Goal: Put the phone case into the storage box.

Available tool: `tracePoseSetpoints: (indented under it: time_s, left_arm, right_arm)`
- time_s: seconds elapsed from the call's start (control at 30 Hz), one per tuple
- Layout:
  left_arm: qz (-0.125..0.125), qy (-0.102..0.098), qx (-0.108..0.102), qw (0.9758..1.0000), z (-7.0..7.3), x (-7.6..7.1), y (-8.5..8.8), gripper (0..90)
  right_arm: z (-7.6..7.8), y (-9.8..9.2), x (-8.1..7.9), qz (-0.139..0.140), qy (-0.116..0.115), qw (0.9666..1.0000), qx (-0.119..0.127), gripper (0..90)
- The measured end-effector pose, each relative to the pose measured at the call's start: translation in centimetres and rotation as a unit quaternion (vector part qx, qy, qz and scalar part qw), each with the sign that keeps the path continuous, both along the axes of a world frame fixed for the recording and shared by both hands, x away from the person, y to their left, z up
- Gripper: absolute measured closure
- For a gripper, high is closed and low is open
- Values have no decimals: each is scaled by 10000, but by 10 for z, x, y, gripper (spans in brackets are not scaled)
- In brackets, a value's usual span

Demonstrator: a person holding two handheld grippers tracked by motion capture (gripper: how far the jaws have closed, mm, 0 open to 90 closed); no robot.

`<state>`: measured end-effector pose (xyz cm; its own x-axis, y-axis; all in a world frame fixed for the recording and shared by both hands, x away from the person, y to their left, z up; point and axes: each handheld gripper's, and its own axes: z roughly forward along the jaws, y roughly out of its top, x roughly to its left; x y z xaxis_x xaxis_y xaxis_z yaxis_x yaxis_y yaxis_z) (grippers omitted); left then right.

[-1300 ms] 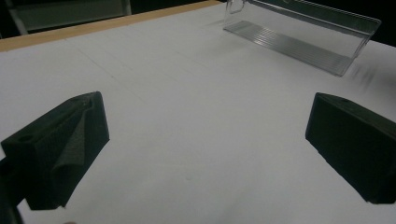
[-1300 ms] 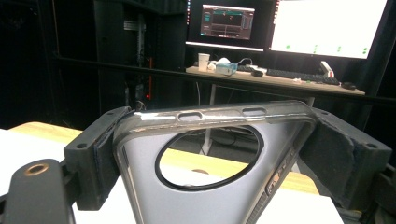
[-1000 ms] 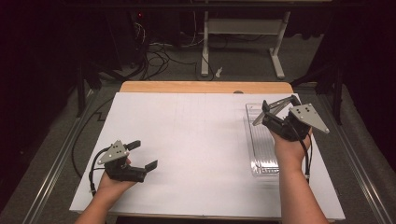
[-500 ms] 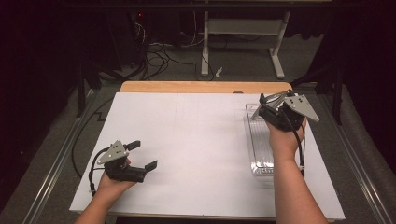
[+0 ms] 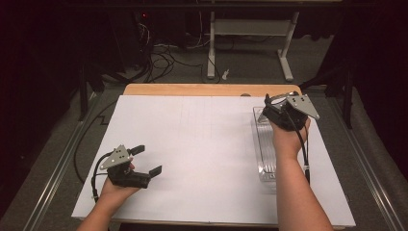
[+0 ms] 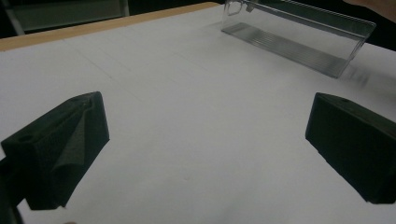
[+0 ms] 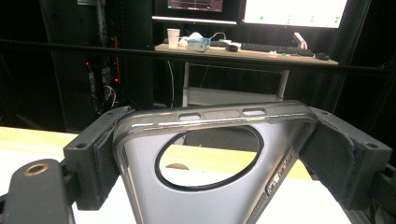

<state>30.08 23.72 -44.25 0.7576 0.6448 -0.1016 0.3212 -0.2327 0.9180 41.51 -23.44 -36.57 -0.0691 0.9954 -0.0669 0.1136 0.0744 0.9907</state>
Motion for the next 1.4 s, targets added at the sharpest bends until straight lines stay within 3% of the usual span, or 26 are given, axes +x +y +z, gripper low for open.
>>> tracePoseSetpoints:
  time_s: [0.57, 0.87, 1.4]
  left_arm:
    - [1, 30, -68, 10000, -1, 0, 3, 7]
    - [2, 29, -89, 10000, -1, 0, 5, 8]
    - [-30, 42, -124, 9999, -1, -1, 6, 7]
  right_arm:
    - [-14, 5, 19, -230, 257, 9994, 83, 142]
    - [-22, 9, 27, -508, 352, 9980, 100, 141]
    - [-24, 22, 41, -845, 469, 9953, 33, 140]
